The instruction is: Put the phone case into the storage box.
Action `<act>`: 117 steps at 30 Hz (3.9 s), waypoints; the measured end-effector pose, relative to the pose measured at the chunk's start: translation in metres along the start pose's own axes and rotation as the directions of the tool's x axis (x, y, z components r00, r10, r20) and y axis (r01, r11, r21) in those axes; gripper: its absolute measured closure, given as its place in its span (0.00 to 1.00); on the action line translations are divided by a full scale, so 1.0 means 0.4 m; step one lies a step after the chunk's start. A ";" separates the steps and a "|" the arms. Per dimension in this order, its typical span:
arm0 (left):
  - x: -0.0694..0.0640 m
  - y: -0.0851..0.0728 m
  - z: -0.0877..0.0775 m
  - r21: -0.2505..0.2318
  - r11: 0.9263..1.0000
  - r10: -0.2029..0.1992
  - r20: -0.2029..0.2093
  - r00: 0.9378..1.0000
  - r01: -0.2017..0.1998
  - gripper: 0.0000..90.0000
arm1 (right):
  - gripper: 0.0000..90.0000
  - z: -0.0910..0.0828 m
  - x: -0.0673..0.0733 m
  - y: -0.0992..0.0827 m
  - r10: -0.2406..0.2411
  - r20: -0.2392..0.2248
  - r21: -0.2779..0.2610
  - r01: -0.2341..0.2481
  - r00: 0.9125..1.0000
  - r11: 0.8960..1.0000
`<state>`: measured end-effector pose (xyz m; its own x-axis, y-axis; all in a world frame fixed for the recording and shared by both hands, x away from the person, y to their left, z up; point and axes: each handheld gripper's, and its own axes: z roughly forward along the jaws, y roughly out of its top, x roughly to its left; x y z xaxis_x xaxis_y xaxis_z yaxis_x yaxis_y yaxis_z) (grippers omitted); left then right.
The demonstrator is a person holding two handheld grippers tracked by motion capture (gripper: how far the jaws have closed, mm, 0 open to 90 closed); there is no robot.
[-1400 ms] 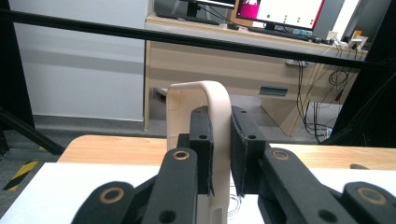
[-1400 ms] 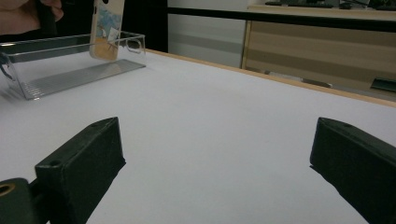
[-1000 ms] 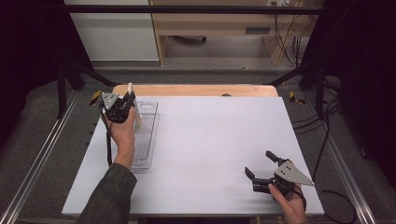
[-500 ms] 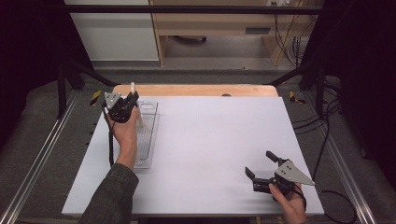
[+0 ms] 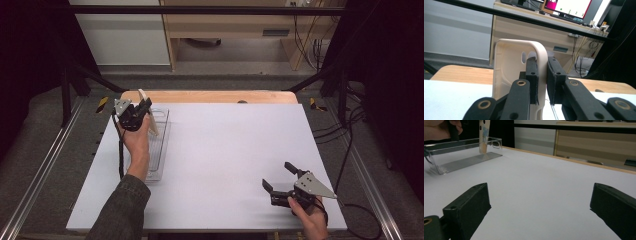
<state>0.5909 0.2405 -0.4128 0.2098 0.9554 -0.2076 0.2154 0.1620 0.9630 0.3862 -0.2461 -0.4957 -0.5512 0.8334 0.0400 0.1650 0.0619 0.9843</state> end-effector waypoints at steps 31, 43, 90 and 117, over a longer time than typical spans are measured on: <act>-0.017 -0.007 0.024 0.009 0.999 -0.035 0.018 0.999 0.035 0.87 | 0.03 0.001 0.000 -0.002 0.015 0.001 0.014 -0.015 1.000 1.000; -0.014 -0.006 0.031 0.010 0.999 -0.031 0.021 0.999 0.031 0.87 | 0.03 0.001 -0.001 -0.002 0.016 0.002 0.016 -0.016 1.000 1.000; -0.018 -0.016 0.069 0.018 0.998 -0.068 0.030 0.997 0.067 0.84 | 0.03 0.006 -0.003 -0.008 0.020 -0.007 0.032 -0.019 1.000 0.999; -0.022 -0.014 0.073 0.029 0.998 -0.061 0.029 0.998 0.060 0.83 | 0.03 0.002 -0.004 -0.006 0.030 -0.005 0.033 -0.030 1.000 0.999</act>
<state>0.6158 0.2240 -0.4216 0.2242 0.9361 -0.2711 0.2548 0.2122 0.9434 0.3874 -0.2472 -0.4981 -0.5498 0.8324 0.0701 0.2084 0.0554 0.9765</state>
